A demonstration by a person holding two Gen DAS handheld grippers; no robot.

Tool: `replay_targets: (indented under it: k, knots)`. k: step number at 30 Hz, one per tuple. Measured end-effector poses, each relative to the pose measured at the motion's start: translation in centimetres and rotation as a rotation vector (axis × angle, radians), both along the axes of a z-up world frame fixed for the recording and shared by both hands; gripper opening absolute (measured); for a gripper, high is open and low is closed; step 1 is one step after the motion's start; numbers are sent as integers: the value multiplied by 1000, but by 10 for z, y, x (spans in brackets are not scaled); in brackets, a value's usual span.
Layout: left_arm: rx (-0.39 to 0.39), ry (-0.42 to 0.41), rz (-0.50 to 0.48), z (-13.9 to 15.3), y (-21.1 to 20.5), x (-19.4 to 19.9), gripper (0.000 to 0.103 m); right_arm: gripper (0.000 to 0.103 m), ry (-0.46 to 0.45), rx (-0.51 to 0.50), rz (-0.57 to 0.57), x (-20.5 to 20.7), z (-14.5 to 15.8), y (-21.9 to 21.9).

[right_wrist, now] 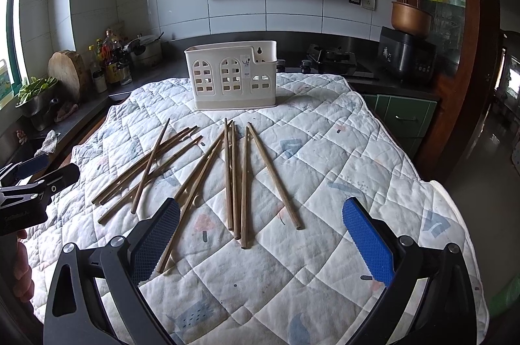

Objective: Organize utensils
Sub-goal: 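Lower the left tool onto a bamboo chopstick and close it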

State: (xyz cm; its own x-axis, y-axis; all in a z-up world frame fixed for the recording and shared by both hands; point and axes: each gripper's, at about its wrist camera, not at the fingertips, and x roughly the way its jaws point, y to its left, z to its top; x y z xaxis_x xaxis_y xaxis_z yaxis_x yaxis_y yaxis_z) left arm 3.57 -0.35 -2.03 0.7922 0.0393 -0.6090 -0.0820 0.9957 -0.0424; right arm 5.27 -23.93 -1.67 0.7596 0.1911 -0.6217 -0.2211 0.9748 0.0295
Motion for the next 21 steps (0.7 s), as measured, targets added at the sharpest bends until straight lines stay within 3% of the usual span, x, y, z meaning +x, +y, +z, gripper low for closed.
replay_targets:
  k: [9, 18, 21]
  knots:
    - [-50, 60, -24, -13, 5, 20, 97, 97, 25, 0, 4, 15, -11, -6]
    - [-15, 118, -52, -30, 3, 40, 96, 97, 69, 4, 13, 35, -28, -12]
    - [-27, 136, -54, -34, 2, 46, 80, 97, 76, 7, 9, 38, -32, -14]
